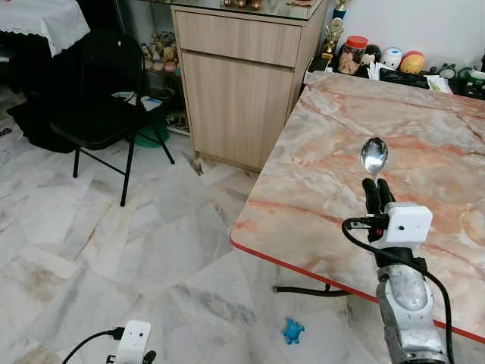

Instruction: Setting the table

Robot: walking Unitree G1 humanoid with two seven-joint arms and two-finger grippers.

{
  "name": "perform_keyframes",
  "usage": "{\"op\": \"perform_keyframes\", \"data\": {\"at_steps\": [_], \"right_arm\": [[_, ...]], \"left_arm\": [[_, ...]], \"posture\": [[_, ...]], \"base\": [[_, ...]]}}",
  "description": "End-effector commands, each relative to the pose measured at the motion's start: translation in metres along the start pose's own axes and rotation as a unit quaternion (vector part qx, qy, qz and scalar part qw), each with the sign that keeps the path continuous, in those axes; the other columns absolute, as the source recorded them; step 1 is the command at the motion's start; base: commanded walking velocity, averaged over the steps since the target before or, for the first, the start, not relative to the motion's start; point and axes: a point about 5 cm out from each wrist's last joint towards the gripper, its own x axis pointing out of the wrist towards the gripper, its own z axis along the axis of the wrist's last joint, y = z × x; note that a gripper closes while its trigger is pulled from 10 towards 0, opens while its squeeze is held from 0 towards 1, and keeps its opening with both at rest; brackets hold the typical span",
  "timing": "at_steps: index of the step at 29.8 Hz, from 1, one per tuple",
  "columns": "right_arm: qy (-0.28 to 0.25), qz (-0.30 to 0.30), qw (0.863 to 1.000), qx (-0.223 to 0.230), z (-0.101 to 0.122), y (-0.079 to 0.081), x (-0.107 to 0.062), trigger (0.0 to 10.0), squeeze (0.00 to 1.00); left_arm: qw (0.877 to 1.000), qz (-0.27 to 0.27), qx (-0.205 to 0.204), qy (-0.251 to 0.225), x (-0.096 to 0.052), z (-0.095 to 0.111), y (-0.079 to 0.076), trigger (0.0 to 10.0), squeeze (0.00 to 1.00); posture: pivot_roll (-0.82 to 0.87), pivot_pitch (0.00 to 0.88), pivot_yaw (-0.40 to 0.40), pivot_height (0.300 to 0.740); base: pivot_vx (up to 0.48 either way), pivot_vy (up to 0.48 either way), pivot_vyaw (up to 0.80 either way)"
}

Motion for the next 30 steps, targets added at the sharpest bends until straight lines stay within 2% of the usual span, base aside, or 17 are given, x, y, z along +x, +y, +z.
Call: {"op": "perform_keyframes", "data": {"at_steps": [1, 9, 23, 26, 30], "right_arm": [[-0.012, -0.007, 1.0, 0.002, 0.004, 0.002, 0.001, 10.0, 0.0], [-0.018, -0.011, 1.0, 0.021, 0.007, 0.009, 0.008, 10.0, 0.0], [-0.013, -0.022, 0.999, 0.028, 0.006, 0.005, 0.012, 10.0, 0.0], [-0.015, -0.021, 0.999, 0.03, 0.007, 0.009, 0.012, 10.0, 0.0], [-0.01, -0.023, 0.999, 0.037, 0.007, 0.011, 0.015, 10.0, 0.0]], "left_arm": [[1.0, -0.001, 0.019, 0.018, -0.001, -0.007, 0.001, 10.0, 0.0], [1.0, -0.005, 0.024, 0.019, -0.001, -0.008, -0.001, 10.0, 0.0], [1.0, -0.005, 0.023, 0.019, -0.001, -0.006, -0.002, 10.0, 0.0], [0.999, 0.007, 0.014, 0.035, -0.005, -0.019, 0.006, 10.0, 0.0], [0.999, 0.01, 0.012, 0.037, -0.005, -0.021, 0.008, 10.0, 0.0]], "posture": [[0.14, 0.001, -0.03, 0.74], [0.14, 0.0, -0.036, 0.74], [0.14, 0.002, -0.038, 0.74], [0.12, 0.021, -0.04, 0.74], [0.13, 0.024, -0.041, 0.74]], "base": [[0.0, 0.0, 0.0], [0.0, 0.0, 0.0], [0.0, -0.283, 0.0], [0.0, -0.315, 0.0], [0.0, -0.32, 0.0]]}}
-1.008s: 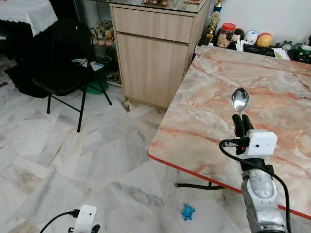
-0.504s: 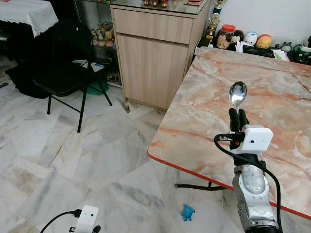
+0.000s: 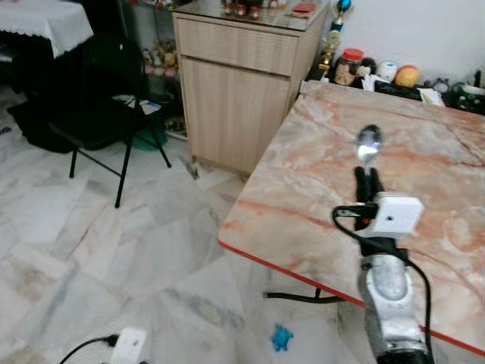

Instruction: Setting the table

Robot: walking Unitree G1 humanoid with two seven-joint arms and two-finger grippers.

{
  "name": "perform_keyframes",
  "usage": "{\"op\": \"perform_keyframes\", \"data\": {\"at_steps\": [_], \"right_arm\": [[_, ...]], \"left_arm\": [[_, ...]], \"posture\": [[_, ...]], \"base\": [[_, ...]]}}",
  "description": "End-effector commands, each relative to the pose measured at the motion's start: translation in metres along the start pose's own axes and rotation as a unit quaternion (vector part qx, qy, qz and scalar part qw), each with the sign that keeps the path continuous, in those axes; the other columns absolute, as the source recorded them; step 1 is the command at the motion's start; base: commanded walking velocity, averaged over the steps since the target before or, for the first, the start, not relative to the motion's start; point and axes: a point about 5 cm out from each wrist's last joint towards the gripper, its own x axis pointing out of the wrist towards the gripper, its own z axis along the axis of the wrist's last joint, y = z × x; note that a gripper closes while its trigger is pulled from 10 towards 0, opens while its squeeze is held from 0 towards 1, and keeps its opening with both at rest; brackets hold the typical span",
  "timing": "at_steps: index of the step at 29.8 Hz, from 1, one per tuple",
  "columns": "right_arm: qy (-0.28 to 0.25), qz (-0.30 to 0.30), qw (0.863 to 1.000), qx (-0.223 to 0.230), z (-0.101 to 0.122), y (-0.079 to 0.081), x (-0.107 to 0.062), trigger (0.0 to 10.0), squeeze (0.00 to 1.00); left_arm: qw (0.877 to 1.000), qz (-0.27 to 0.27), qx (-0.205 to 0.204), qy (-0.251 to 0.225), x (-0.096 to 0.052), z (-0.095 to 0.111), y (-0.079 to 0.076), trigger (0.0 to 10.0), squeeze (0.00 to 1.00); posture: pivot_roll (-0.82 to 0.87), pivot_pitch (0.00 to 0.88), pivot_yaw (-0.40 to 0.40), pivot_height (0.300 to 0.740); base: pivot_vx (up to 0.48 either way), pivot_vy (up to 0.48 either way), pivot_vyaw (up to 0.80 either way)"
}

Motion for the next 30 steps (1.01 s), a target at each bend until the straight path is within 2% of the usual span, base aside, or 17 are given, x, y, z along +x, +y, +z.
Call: {"op": "perform_keyframes", "data": {"at_steps": [1, 10, 30], "right_arm": [[0.008, -0.015, 1.0, 0.004, -0.0018, -0.0059, 0.0015, 10.0, 0.0], [0.014, -0.016, 1.0, 0.004, -0.0035, -0.0059, 0.0007, 10.0, 0.0], [0.013, -0.014, 1.0, 0.006, -0.0045, -0.0023, 0.0003, 10.0, 0.0]], "left_arm": [[1.0, -0.01, -0.006, 0.014, -0.0008, -0.0066, -0.0079, 10.0, 0.0], [1.0, -0.007, -0.01, 0.019, -0.0022, -0.0113, -0.0025, 10.0, 0.0], [1.0, -0.006, -0.008, 0.025, -0.0033, -0.0149, 0.0005, 10.0, 0.0]], "posture": [[0.13, 0.026, -0.041, 0.74], [0.13, 0.029, -0.04, 0.74], [0.12, 0.031, -0.044, 0.74]], "base": [[0.0, -0.322, -0.57], [0.0, -0.325, -0.77], [0.0, -0.327, 0.0]]}}
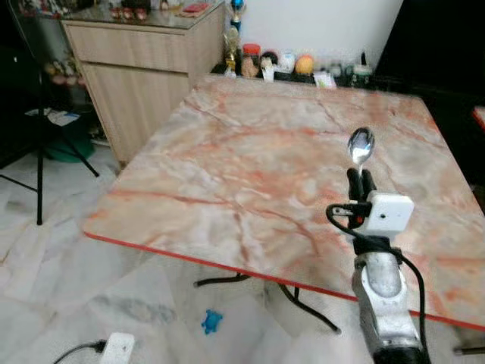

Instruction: Setting the table

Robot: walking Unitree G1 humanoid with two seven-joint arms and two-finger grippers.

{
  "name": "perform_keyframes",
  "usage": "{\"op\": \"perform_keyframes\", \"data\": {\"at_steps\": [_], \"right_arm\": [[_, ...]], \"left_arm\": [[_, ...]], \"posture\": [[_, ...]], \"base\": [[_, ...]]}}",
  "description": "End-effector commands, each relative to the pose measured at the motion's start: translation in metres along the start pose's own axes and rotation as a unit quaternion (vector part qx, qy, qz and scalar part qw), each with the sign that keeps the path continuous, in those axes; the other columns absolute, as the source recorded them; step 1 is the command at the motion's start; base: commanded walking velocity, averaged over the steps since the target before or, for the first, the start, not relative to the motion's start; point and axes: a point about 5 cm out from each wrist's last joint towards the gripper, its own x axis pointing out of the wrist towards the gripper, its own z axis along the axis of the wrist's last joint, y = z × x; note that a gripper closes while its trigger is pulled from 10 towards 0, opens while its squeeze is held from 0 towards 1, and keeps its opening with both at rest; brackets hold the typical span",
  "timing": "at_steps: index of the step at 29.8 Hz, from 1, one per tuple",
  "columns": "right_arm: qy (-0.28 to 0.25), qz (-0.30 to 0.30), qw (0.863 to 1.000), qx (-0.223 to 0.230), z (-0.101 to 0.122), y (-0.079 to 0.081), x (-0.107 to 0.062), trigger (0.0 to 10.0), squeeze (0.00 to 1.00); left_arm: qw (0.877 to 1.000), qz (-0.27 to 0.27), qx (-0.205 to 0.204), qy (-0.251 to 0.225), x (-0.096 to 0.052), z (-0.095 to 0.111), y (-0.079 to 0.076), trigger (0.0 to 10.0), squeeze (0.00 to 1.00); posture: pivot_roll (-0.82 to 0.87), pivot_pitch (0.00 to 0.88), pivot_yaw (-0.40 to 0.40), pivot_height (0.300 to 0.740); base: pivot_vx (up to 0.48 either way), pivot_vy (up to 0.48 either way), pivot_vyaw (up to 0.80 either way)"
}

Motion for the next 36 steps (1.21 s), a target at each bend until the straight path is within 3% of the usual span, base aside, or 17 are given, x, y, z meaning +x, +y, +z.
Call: {"op": "perform_keyframes", "data": {"at_steps": [1, 36], "right_arm": [[-0.017, 0.006, 1.0, 0.005, 0.0072, 0.0045, 0.0048, 10.0, 0.0], [-0.021, 0.007, 1.0, 0.007, 0.0095, 0.0085, 0.0069, 10.0, 0.0]], "left_arm": [[1.0, 0.006, 0.002, 0.01, -0.0009, -0.0033, 0.0049, 10.0, 0.0], [1.0, 0.001, 0.014, 0.017, -0.0019, -0.0091, 0.0009, 10.0, 0.0]], "posture": [[0.12, 0.03, -0.045, 0.74], [0.1, 0.0, -0.04, 0.74]], "base": [[0.0, -0.326, 0.0], [0.0, -0.324, 0.0]]}}
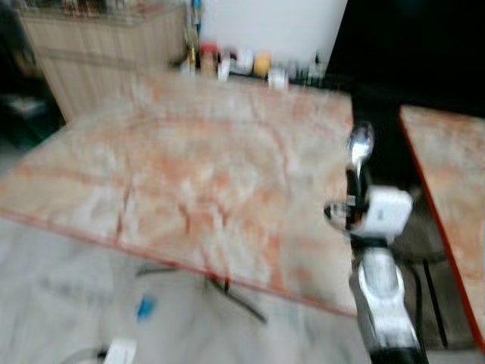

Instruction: Setting the table

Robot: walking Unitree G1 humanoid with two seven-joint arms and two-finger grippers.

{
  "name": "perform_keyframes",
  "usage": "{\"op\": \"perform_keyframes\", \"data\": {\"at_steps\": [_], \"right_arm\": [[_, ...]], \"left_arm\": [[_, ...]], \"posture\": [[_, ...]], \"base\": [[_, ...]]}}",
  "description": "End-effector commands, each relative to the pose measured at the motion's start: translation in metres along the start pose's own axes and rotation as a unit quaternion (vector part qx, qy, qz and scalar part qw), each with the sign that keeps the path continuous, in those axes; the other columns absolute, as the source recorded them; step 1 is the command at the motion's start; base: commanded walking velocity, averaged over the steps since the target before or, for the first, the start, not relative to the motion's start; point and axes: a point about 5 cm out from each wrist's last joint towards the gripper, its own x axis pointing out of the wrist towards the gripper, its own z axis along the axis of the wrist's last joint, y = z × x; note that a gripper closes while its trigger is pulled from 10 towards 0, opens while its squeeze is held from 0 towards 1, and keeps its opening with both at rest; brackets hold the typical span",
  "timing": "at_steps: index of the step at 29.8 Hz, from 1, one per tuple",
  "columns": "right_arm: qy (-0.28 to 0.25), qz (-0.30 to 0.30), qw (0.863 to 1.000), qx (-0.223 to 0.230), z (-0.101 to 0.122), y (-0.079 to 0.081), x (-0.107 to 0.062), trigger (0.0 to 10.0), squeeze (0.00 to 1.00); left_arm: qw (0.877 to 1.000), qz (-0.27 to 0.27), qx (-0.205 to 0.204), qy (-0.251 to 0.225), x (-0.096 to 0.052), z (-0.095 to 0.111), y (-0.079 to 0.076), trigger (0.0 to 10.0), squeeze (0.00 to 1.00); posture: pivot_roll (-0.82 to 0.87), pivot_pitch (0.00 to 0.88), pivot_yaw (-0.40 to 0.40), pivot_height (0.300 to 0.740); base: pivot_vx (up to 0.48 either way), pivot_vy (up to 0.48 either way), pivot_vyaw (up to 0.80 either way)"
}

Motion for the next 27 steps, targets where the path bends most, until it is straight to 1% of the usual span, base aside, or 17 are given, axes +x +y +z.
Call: {"op": "perform_keyframes", "data": {"at_steps": [1, 6, 15, 20, 27], "right_arm": [[-0.001, -0.011, 1.0, -0.005, 0.0009, -0.0078, -0.0007, 10.0, 0.0], [-0.001, -0.011, 1.0, -0.005, 0.0009, -0.0081, -0.0003, 10.0, 0.0], [0.005, -0.019, 1.0, -0.001, 0.0005, -0.0112, 0.0009, 10.0, 0.0], [0.011, -0.02, 1.0, 0.0, -0.0015, -0.0112, -0.0005, 10.0, 0.0], [0.005, -0.018, 1.0, -0.005, 0.0002, -0.0105, 0.001, 10.0, 0.0]], "left_arm": [[1.0, -0.012, 0.003, 0.009, 0.0006, -0.002, -0.0106, 10.0, 0.0], [1.0, -0.013, 0.004, 0.01, 0.0006, -0.0023, -0.012, 10.0, 0.0], [1.0, -0.01, 0.001, 0.007, 0.0005, -0.0013, -0.0079, 10.0, 0.0], [1.0, -0.009, -0.005, 0.005, 0.001, 0.0002, -0.0084, 10.0, 0.0], [1.0, -0.011, -0.006, 0.004, 0.0017, 0.0022, -0.0135, 10.0, 0.0]], "posture": [[0.1, 0.0, -0.039, 0.74], [0.1, 0.0, -0.041, 0.74], [0.1, 0.0, -0.04, 0.74], [0.1, 0.0, -0.04, 0.74], [0.1, 0.009, -0.042, 0.74]], "base": [[0.0, -0.322, 0.0], [0.0, -0.322, 0.0], [0.0, -0.323, 0.0], [0.0, -0.322, -0.79], [0.0, -0.32, 0.0]]}}
